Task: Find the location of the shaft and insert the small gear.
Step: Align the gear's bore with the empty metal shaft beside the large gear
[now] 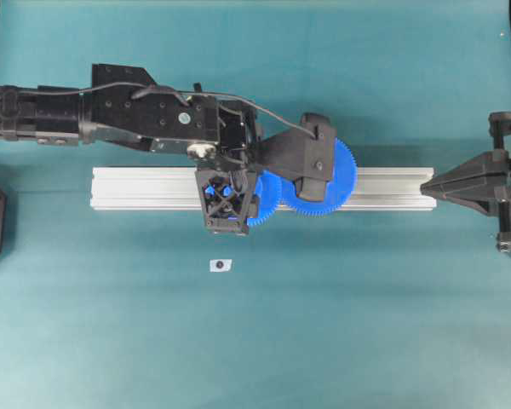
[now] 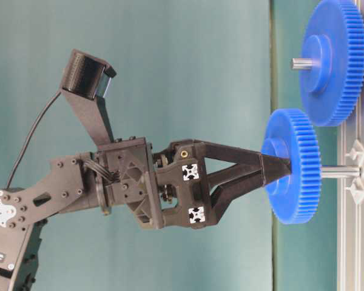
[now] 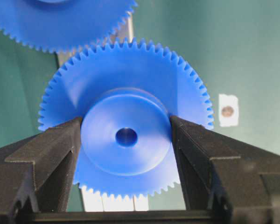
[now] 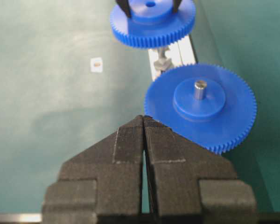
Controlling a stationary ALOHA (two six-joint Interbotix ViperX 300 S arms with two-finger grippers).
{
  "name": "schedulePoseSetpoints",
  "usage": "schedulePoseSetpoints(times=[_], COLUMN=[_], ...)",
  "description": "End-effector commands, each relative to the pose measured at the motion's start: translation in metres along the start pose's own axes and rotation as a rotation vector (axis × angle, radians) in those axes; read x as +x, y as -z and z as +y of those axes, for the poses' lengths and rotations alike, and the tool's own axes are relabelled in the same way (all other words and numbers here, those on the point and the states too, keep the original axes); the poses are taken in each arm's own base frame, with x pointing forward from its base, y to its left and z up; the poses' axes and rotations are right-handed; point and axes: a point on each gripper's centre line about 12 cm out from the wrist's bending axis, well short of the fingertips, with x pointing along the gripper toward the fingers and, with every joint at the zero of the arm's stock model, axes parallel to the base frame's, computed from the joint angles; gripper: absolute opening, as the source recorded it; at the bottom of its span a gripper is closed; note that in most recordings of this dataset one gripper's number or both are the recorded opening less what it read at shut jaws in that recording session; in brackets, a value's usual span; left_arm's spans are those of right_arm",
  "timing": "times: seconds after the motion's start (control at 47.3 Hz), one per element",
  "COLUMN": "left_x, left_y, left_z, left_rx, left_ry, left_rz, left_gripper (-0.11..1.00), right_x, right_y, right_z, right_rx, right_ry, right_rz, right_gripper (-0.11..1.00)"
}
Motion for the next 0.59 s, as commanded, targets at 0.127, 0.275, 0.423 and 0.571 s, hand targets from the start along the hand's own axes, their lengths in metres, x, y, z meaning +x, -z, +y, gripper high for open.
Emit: schedulePoseSetpoints(times=[0.127, 0.275, 0.423, 0.571], left_x=[-0.006, -0.002, 0.0, 0.003], left_y=[0.0, 0.002, 0.003, 0.005], left_z=[0.003, 0.003, 0.003, 0.004], left_rx=[-0.008, -0.008, -0.008, -0.011], left_ry=[-0.006, -0.007, -0.006, -0.006], left_rz=[-0.018, -0.007, -0.005, 0.001], left_gripper=[0.64, 0.64, 0.64, 0.64], right_x=[0.001, 0.001, 0.001, 0.001], right_y=[-0.005, -0.005, -0.005, -0.005], right_z=[0.0, 0.0, 0.0, 0.0], right_rx=[0.01, 0.01, 0.01, 0.01], right_ry=[0.0, 0.002, 0.0, 0.0], right_rz=[-0.012, -0.013, -0.012, -0.012], right_gripper=[-0.02, -0.02, -0.02, -0.02])
